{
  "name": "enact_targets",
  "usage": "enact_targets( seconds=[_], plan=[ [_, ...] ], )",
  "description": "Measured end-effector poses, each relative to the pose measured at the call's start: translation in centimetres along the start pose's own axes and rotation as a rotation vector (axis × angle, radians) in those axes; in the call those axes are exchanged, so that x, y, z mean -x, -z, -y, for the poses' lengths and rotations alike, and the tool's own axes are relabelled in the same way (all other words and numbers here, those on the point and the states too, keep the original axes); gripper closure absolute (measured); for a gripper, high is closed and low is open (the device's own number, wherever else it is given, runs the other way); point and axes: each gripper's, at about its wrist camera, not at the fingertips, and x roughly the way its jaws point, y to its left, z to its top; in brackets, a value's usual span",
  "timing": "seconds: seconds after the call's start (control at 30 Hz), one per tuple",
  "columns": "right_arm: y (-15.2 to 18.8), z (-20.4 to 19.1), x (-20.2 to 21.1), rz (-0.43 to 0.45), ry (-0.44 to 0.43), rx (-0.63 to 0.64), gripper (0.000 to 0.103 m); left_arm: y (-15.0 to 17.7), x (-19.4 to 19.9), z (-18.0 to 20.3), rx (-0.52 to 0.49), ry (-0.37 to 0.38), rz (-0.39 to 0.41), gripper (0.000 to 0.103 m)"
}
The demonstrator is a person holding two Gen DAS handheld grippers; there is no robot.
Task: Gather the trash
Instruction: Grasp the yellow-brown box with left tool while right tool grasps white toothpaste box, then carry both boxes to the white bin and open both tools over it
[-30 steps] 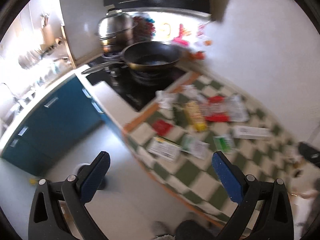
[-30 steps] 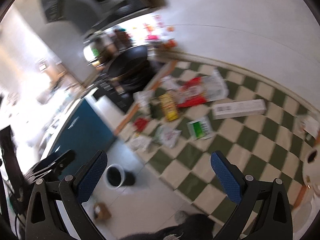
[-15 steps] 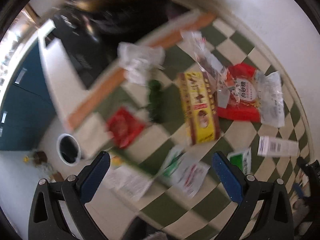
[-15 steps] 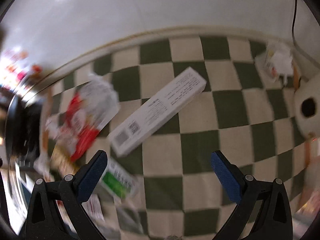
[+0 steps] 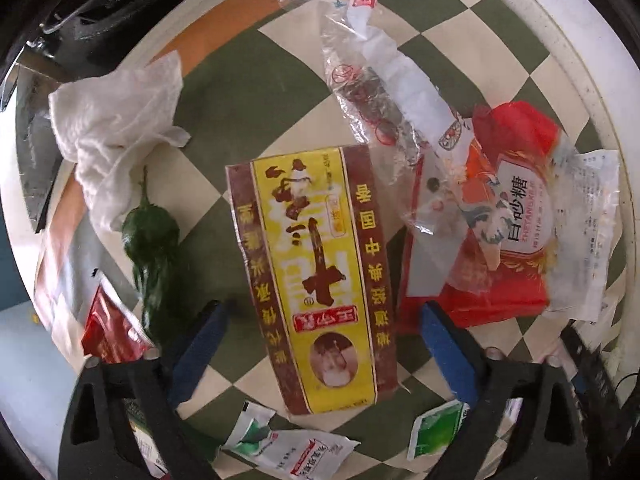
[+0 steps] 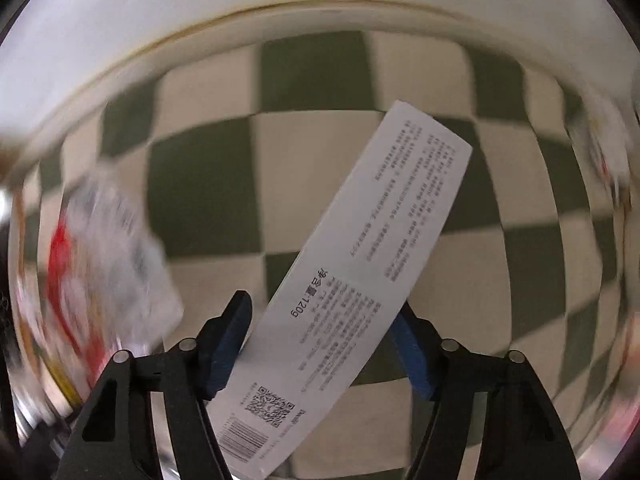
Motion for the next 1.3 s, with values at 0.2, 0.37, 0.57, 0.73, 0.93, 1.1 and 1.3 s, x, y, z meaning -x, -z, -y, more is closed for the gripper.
enact_targets(
  seconds=[0.2, 0.37, 0.57, 0.73, 0.93, 1.1, 1.3],
  plan=[
    [1.9, -1.1, -0.2, -0.076, 0.059, 0.280, 0.036, 0.8, 0.6, -0.2, -0.097, -0.082, 0.090, 0.045],
    [3.1, 0.1, -0.1, -0.052, 0.076, 0.197, 0.032, 2.0, 0.9, -0.4, -0.140, -0.128, 0.120, 0.046],
    [5.0, 1.0, 2.0, 0.024, 0.002, 0.202, 0.048, 3.7, 4.7, 0.1, -0.209, -0.170, 0.215, 0.046],
    [6.3, 2.1, 7.2, 0.121, -0.058, 0.206, 0.049, 5.9, 9.0, 0.0, -0.239, -0.171, 0.334, 0.046],
    [7.5, -0.6, 12.3, 0.198, -0.119, 0.309, 0.049, 9.4, 14.3, -1.7, -0.223, -0.141, 0.451, 0.046],
    [10.1, -4.6, 17.2, 0.243, -0.218, 0.374, 0.050, 11.9, 19.1, -5.3, -0.177, -0.131, 0.516, 0.046],
    [15.5, -13.0, 20.6, 0.269, -0.292, 0.503, 0.050, 10.0, 17.6, -11.3, -0.104, -0.139, 0.567, 0.046]
  ],
)
